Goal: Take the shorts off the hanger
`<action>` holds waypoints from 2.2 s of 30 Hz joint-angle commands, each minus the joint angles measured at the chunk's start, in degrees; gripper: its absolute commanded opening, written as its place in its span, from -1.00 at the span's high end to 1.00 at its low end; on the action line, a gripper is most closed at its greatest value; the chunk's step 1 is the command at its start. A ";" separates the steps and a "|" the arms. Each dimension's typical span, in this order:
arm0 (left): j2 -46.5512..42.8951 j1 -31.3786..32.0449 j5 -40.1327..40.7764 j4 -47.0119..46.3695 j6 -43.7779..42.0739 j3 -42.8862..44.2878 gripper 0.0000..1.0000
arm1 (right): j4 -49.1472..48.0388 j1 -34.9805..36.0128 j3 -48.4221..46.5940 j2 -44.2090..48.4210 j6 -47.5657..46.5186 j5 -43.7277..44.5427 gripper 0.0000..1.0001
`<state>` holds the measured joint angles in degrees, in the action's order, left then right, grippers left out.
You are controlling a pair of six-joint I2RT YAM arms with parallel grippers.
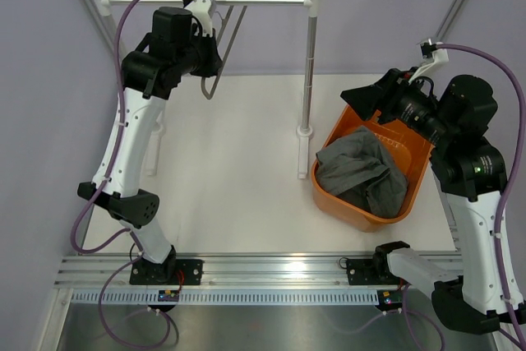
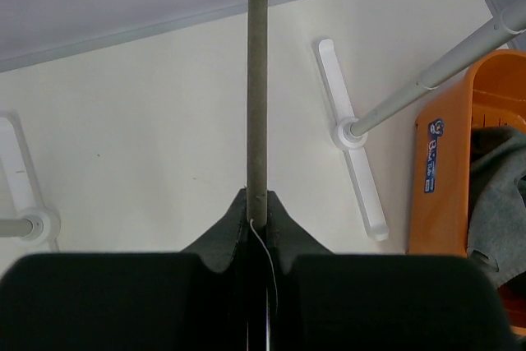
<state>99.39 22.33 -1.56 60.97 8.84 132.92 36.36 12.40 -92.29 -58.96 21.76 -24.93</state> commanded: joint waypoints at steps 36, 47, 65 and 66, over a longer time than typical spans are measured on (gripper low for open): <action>-9.21 -0.45 0.06 -10.52 0.04 -7.05 -0.07 | 0.99 -0.10 1.76 2.27 -1.02 0.76 -0.28; -26.34 6.93 8.60 -14.48 0.91 -19.62 -0.68 | -0.15 -0.10 5.80 4.99 -1.11 1.37 -0.99; -49.20 8.61 8.07 -16.23 7.07 -52.41 -0.98 | -6.56 -0.19 20.12 14.13 1.36 5.77 -0.99; -50.51 8.61 7.98 -16.23 7.24 -53.55 -0.98 | -6.83 -0.19 20.57 14.31 1.10 6.38 -0.99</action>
<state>51.59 30.74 6.26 46.96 15.05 81.17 33.19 12.40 -72.97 -45.87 23.16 -20.43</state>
